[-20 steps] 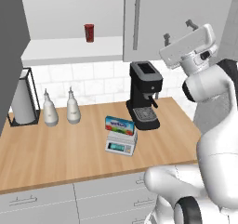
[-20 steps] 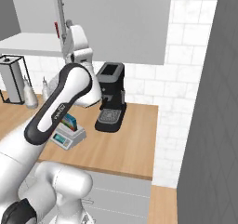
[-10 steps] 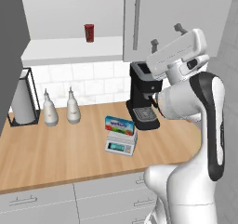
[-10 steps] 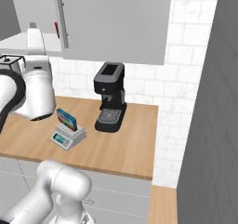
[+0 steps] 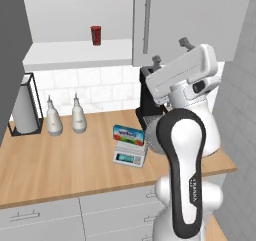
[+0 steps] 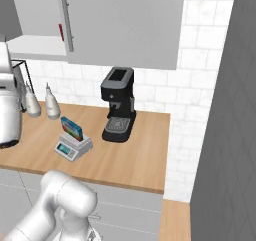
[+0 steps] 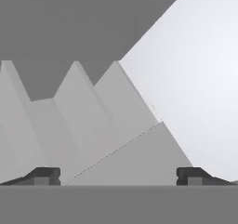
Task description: Pick the boxed food and place it on the digital scale for weighing, and close the cabinet.
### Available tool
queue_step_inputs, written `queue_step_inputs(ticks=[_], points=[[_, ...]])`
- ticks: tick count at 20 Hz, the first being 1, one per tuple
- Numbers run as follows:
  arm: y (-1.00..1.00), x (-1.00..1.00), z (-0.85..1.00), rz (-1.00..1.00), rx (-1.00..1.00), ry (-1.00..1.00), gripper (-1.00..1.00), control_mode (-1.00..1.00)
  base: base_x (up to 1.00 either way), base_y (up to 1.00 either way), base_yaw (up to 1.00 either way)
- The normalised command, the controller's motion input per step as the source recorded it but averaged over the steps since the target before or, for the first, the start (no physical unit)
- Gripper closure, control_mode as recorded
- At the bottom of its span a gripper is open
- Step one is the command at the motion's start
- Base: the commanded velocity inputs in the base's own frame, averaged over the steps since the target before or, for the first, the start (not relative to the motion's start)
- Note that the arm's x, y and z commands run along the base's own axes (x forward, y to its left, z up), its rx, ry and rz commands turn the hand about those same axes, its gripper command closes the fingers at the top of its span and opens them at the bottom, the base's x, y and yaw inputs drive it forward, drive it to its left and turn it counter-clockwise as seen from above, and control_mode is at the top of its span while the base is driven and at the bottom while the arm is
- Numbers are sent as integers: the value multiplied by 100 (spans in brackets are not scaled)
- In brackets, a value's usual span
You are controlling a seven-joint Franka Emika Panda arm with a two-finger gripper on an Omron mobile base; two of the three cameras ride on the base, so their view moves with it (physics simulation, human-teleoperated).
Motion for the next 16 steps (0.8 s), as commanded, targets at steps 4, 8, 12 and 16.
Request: queue_step_inputs(ticks=[4,8,12,16], points=[[45,-71,-21,0,0,0,-100,-100,0,0,0],[51,-40,-36,0,0,0,-100,-100,0,0,0],[14,-35,-21,0,0,0,-100,-100,0,0,0],[58,-60,-46,5,-3,-2,-100,-100,0,0,0]])
